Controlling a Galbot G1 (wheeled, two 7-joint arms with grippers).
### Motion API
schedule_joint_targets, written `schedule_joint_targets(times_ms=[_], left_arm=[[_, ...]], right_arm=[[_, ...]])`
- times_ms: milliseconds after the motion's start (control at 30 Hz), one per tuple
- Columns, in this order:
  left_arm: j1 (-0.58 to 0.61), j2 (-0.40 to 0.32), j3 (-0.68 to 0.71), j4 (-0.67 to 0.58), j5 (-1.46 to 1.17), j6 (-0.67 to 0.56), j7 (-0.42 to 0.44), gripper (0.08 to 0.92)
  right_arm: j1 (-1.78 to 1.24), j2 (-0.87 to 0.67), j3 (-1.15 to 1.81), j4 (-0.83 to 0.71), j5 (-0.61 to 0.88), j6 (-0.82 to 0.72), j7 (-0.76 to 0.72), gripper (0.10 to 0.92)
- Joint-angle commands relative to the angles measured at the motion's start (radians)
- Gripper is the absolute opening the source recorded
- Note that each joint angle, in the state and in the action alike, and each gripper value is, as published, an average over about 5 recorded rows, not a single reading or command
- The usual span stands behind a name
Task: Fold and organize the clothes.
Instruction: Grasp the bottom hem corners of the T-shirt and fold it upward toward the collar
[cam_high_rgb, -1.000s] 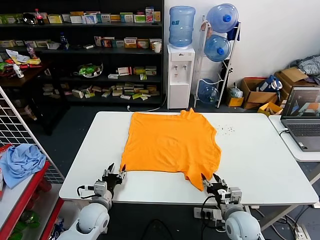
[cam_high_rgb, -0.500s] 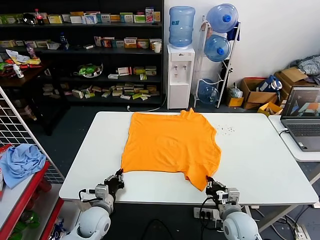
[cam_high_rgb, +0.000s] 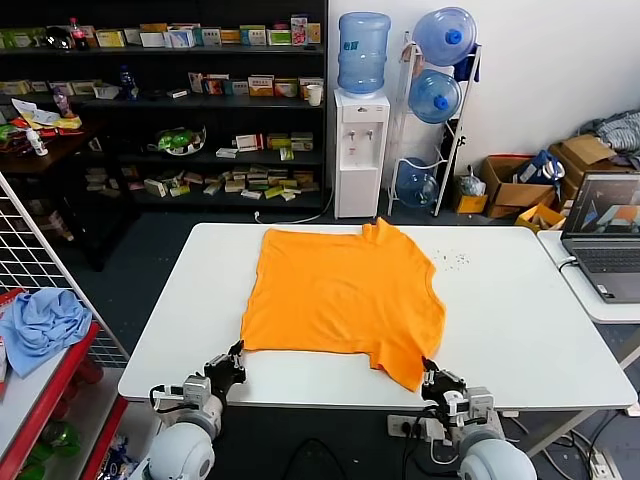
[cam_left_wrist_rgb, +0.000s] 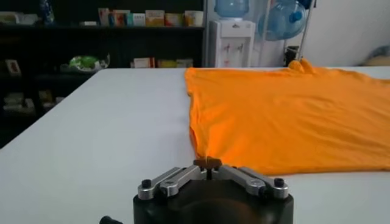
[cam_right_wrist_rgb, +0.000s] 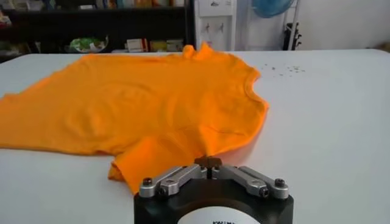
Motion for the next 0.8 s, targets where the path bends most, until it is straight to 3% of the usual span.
schedule_joint_targets(times_ms=[33,267,567,800], left_arm=[[0.150,0.058,-0.055,-0.169,0.008,-0.011,-0.005,0.096],[0.224,0.051,-0.078,-0.218,0.055,-0.045,0.003,0.096],[0.090,-0.043,-0.065,-0.115,0.163,-0.118,0.029,0.096],[-0.016,-0.077,-0.049,0.010,0.189,-0.138,0.027,0.096]], right_arm=[[-0.187,-0.050,0.059,0.149,-0.032,0.002,-0.002,0.123],[-0.243,-0.078,0.070,0.203,-0.104,0.025,-0.017,0.123],[-0.050,-0.167,0.061,0.048,-0.186,0.200,-0.068,0.123],[0.170,-0.215,-0.009,-0.138,-0.147,0.268,-0.076,0.123]])
